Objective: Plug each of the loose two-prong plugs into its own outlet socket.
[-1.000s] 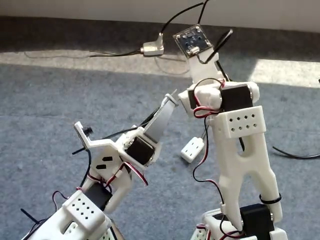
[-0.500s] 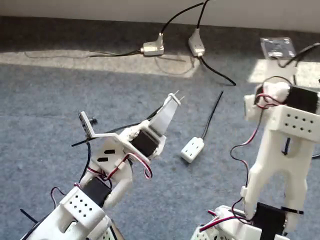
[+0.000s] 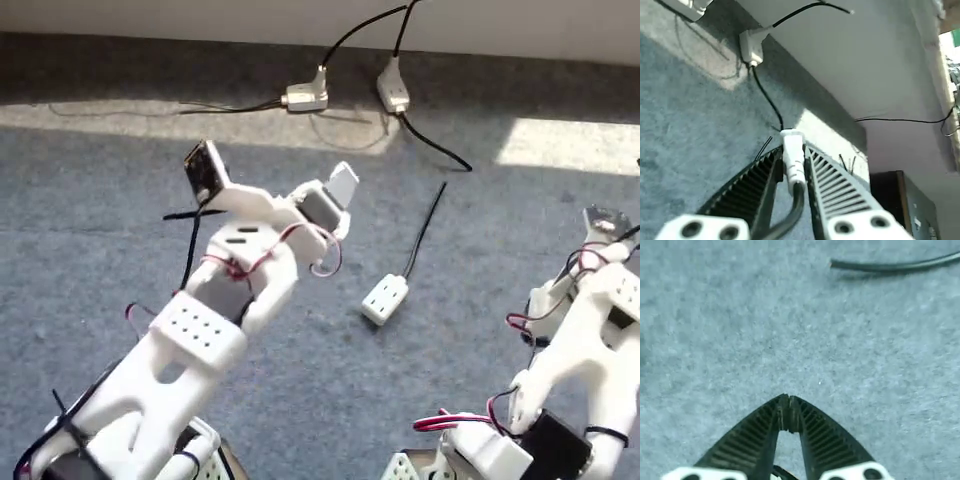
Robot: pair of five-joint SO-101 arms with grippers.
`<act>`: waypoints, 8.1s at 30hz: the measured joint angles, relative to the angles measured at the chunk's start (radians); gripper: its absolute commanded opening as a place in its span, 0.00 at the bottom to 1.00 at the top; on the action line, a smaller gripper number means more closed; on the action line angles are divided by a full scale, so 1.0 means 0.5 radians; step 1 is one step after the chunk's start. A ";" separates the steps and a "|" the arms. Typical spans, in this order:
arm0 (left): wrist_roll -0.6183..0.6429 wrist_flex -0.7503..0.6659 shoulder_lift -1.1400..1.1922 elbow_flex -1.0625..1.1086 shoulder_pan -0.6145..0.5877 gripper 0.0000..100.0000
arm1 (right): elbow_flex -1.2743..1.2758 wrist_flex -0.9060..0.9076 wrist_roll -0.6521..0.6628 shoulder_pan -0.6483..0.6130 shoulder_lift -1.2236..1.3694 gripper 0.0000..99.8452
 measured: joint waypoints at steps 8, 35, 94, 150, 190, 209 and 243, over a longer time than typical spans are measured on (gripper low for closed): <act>0.255 0.930 0.611 -0.758 0.009 0.01 | 0.776 -0.638 0.000 -0.071 0.000 0.01; 0.902 1.255 0.654 -0.684 0.509 0.01 | 1.080 -0.936 -0.218 -0.175 -0.101 0.01; 0.875 2.608 1.571 -1.912 -0.482 0.01 | -0.218 -0.107 -0.227 -0.792 -0.058 0.01; 0.875 2.562 1.571 -1.912 -0.479 0.01 | -1.206 -0.215 -0.783 -2.142 0.957 0.01; 0.875 2.562 1.571 -1.912 -0.479 0.01 | -1.206 0.301 -0.641 -1.875 1.037 0.01; 0.875 2.562 1.571 -1.912 -0.482 0.01 | -0.905 -0.362 -0.626 -1.706 1.280 0.01; 0.552 2.409 1.571 -1.860 -0.006 0.01 | -1.129 0.052 -0.629 -0.872 1.289 0.01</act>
